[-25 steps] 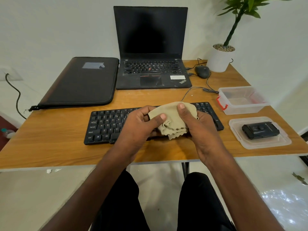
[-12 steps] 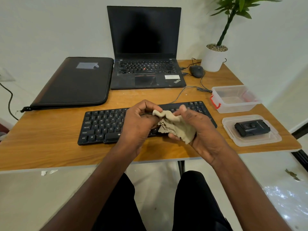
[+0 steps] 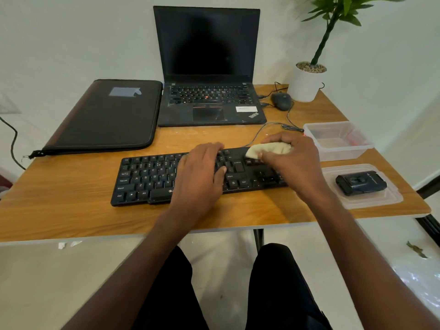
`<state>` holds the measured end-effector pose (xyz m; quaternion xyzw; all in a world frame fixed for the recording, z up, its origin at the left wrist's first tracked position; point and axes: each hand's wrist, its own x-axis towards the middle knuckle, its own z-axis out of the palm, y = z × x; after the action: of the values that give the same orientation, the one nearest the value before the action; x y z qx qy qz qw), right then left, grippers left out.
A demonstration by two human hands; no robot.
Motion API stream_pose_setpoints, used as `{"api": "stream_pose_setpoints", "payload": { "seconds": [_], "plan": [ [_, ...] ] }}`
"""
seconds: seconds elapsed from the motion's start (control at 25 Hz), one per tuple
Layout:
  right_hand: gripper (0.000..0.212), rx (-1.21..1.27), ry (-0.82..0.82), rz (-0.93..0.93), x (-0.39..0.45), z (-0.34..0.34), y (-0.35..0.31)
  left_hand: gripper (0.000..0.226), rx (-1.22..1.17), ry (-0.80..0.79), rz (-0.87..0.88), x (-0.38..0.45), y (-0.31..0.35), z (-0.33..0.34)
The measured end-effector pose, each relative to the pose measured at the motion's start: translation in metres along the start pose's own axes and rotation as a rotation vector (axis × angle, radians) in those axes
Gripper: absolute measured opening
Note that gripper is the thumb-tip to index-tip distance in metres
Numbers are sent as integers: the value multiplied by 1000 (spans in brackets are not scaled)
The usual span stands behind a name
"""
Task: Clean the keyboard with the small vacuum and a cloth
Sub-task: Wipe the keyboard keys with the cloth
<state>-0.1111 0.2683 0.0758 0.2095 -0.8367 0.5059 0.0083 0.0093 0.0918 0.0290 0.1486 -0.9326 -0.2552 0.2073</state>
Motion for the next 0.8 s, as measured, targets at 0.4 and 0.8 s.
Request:
{"api": "stream_pose_setpoints", "payload": {
  "seconds": [0.4, 0.8],
  "plan": [
    [22, -600, -359, -256, 19, 22, -18, 39, 308, 82, 35, -11, -15, 25],
    [15, -472, -126, -32, -28, -9, -8, 41, 354, 42, 25, -9, -16, 26]
  ]
}}
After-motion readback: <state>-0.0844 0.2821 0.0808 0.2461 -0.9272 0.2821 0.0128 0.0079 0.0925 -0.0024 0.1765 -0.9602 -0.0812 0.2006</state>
